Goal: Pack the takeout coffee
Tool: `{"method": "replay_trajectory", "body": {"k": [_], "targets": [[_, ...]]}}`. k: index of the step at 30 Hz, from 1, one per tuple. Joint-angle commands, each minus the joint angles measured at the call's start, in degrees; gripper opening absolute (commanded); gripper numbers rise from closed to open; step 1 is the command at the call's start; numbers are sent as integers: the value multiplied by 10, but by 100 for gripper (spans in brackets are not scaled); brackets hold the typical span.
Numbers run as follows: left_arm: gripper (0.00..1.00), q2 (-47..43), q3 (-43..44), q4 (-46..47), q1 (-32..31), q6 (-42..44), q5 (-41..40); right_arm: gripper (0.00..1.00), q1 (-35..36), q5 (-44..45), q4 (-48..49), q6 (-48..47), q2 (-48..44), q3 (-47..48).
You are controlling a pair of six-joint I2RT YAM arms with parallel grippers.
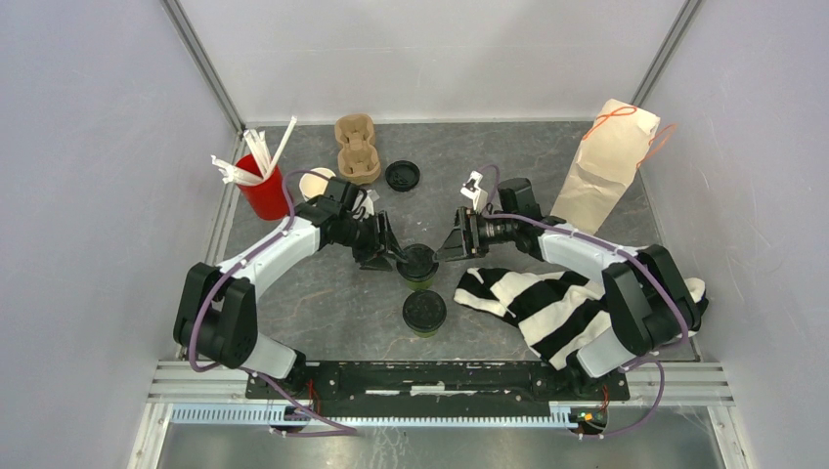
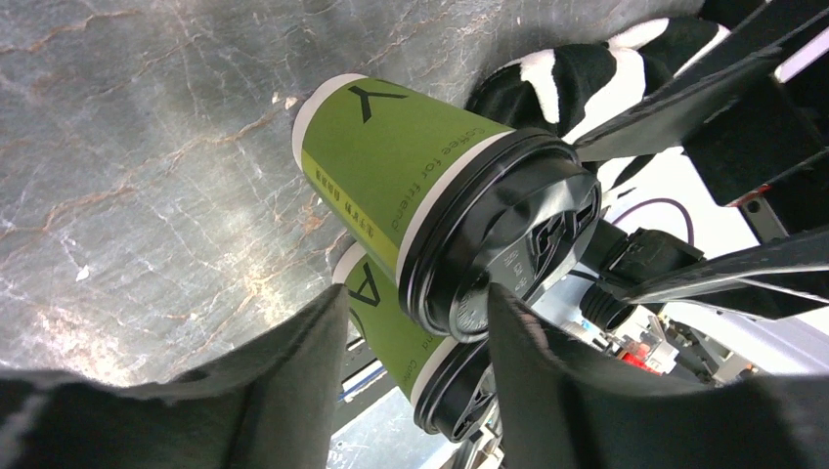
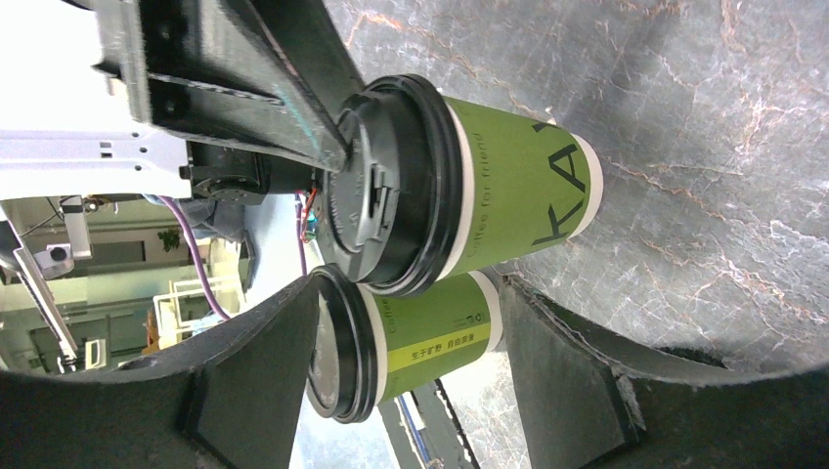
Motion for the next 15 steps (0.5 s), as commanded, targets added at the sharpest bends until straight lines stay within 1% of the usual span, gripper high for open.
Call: {"method": "replay_trajectory", "body": {"k": [1,3,4,6,10,12,15], "targets": [[70,-43,33,-29,8,22,-15,72,-16,-6,23,17,-29,-12],[72,-58,35,-41,13,22,-31,71,-18,-2,33,26,-29,-16],[70,-65,30,-40,18,19,-38,68,-18,-2,34,27,-25,-16],[59,-71,12,-32,26,12,-40,63,-18,0,41,32,-14,-16],[39,-48,-9,-18,29,9,-13,59,-14,0,59,42,3,-14],[36,-43,-11,-12,29,13,-11,57,-11,-1,58,41,14,-9],[39,-35,-16,4,29,12,14,56,-9,-2,62,42,21,-10]]}}
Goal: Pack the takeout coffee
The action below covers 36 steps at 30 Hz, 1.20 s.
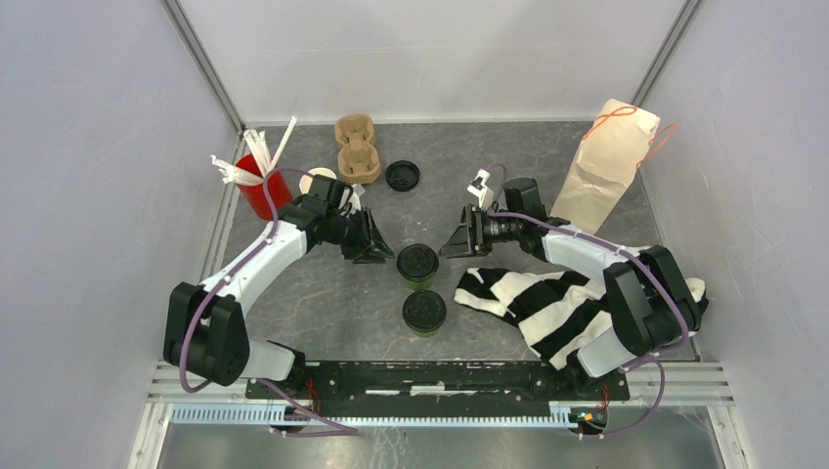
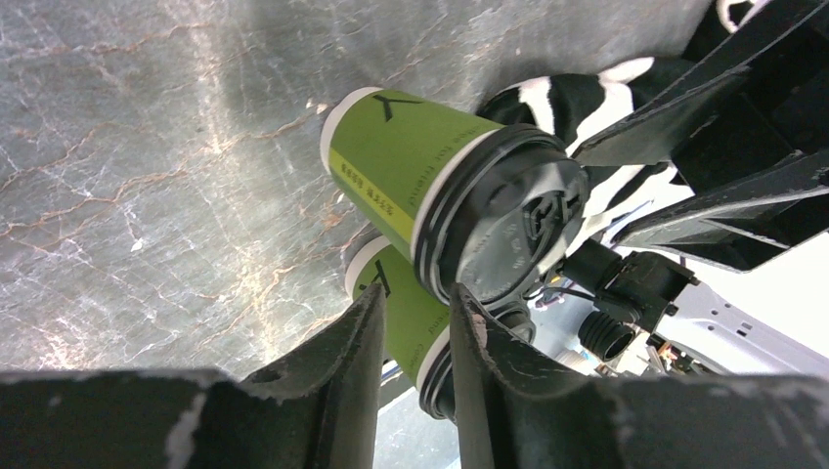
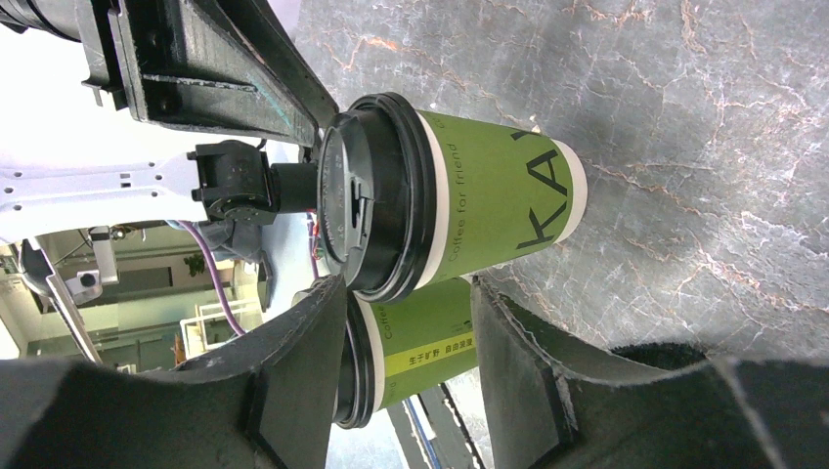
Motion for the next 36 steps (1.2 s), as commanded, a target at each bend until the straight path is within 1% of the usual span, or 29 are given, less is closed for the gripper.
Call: {"method": "replay_trajectory", "body": {"k": [1,4,10,18,23,31,36], "targets": [[39,11,-10,34,0,8,44,55,5,0,32,8,10,3],[39,8,-25,50,0,3,50,55,5,0,41,14,11,-5],[41,7,-37,53,0,8,52,54,12,1,59,24,18,-18],[43,12,-28,48,0,12,51,51,23,4,74,34,34,-15],[45,0,-7,24,0,19,35,50,23,6,67,31,36,-8],[45,2,27,-3,1,28,-10,50,18,14,38,17,10,-8],[45,20,28,11,2,27,-3,50,6,17,43,21,7,-18]]}}
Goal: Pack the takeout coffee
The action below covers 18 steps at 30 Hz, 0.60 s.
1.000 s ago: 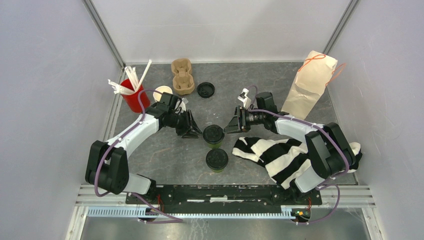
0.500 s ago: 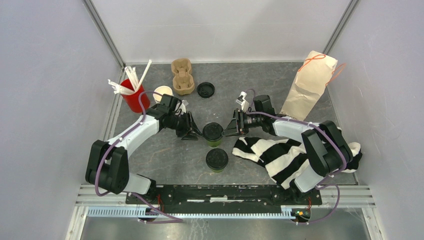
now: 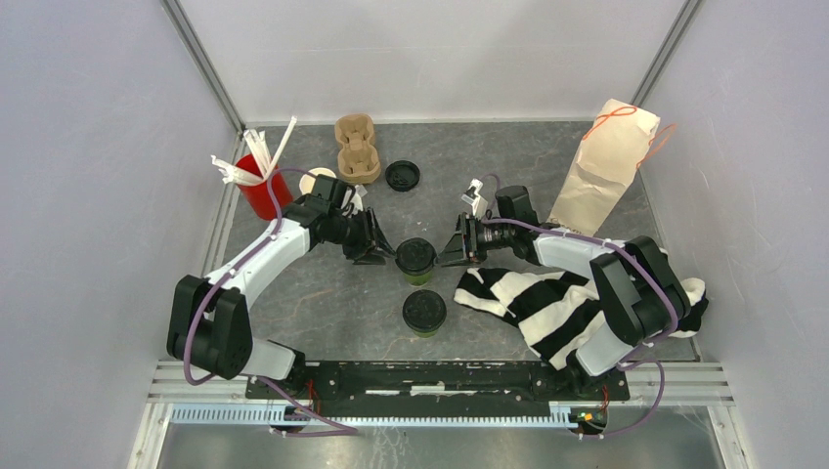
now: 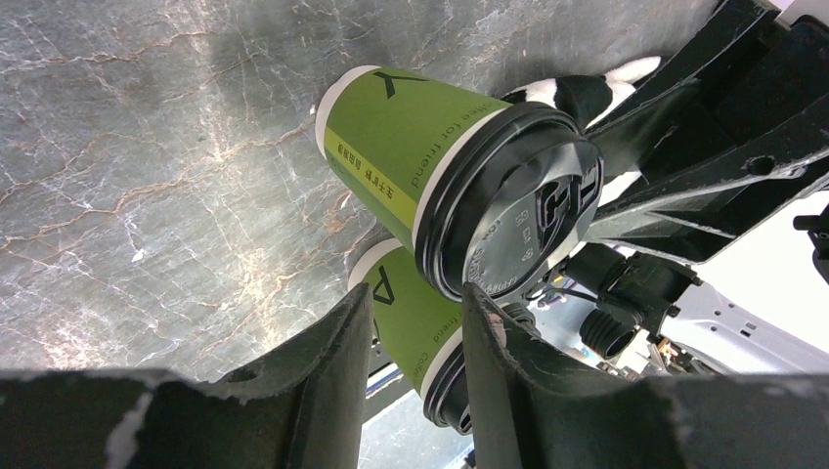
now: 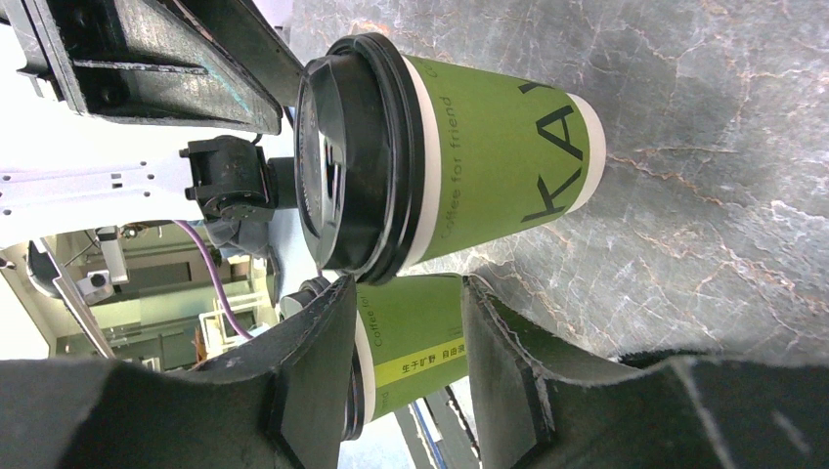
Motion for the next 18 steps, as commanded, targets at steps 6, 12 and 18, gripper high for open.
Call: {"method": "replay_trajectory", "body": {"k": [6,12,18], "targets": [[46,22,30,8,2,28,-5,49,-10,10,16,2,-12,14],[46,30,33,14,2,28,-6,49,-9,9,19,5,1,24],[45,37,29,14,2,31,-5,48,-10,5,24,11,9,35]]}}
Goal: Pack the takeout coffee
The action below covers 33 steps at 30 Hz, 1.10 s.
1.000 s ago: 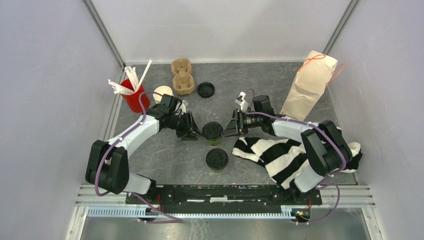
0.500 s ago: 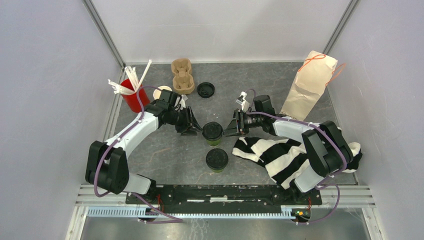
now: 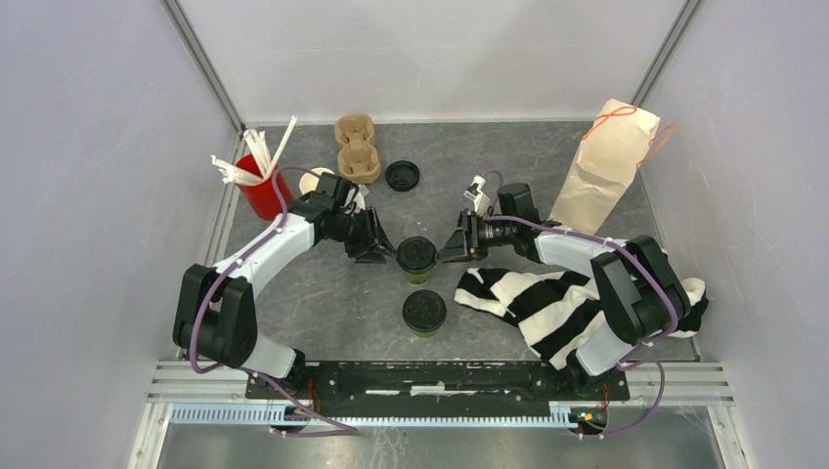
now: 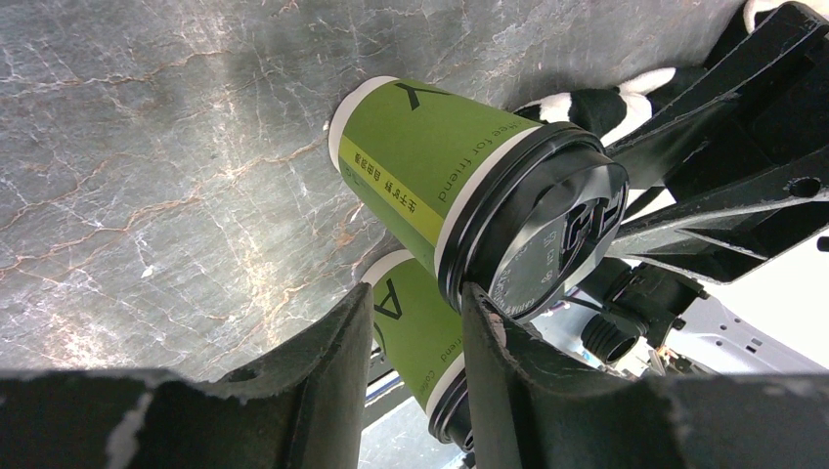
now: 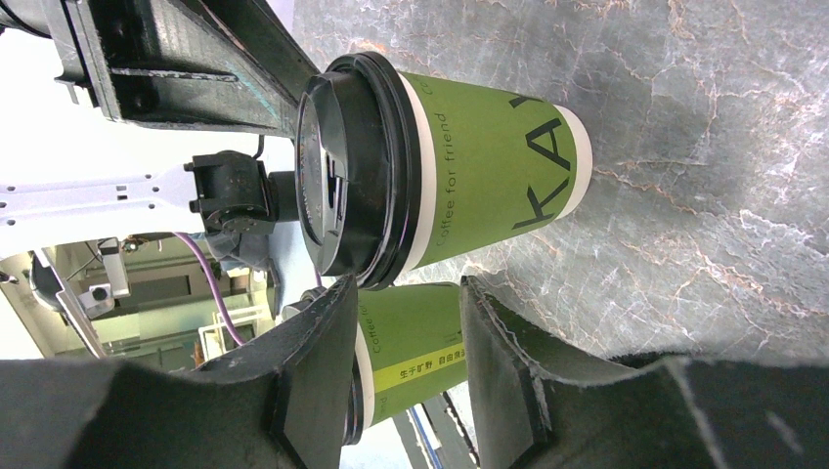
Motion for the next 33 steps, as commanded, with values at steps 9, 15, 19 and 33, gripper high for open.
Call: {"method": "replay_trajectory", "body": {"k": [9,15,19,33], "targets": [[43,12,7,-8,2,47,-18,47,-1,11,24,3,23,30],[42,13,-1,-26,2,57,-38,43,9,41,-27,-25,48,38],[40,11,-30,-42,2,57,-76,43,12,128,-125,-80,38,9],[40,8,-16,-69,2,82,-105,47,10,72,-128,-98,-2,52]]}}
